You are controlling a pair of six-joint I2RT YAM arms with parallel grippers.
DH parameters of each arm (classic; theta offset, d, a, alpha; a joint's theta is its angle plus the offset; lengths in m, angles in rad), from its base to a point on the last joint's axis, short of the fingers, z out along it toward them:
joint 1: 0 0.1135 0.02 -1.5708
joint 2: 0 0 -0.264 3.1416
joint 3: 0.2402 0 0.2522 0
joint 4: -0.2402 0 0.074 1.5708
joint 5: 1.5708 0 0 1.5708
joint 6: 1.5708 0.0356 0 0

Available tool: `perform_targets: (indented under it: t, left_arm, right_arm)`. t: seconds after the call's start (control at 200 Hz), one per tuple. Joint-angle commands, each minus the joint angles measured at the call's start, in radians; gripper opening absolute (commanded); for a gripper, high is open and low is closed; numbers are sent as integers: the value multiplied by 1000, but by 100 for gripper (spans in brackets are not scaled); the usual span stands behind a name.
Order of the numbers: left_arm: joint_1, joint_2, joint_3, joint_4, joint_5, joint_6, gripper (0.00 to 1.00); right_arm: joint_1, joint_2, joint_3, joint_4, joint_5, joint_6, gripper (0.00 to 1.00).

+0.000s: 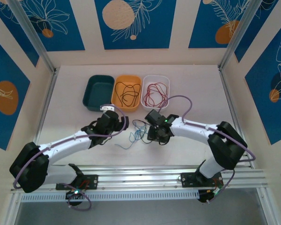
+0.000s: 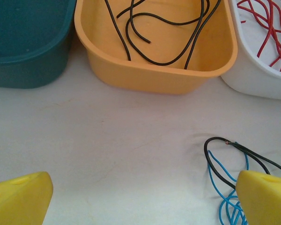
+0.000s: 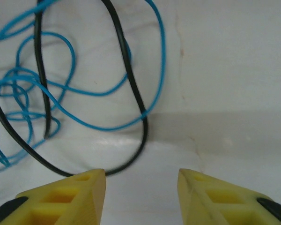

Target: Untangle the cables

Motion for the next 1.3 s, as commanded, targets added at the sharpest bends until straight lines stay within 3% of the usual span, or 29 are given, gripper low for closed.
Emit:
perform_targets:
  t: [0.0, 0.165, 0.285, 0.695, 1.291]
  left_arm:
    - [-4, -6, -16, 25, -29, -20, 100]
    - [-4, -1, -16, 32, -33, -17, 100]
    - [-4, 6, -14, 43, -32, -22, 100]
    - [-4, 2, -16, 28, -52, -35, 100]
    - [0, -29, -1, 41, 9, 7, 100]
  right_arm:
    - [-2, 51, 64, -63, 42, 24, 51]
    - [-8, 113, 75, -57, 34, 23, 55]
    - [-17, 142, 54, -3, -8, 15, 52]
    - [-36, 105, 8, 0, -43, -35, 0]
    - [-21, -211, 203, -268, -82, -232, 0]
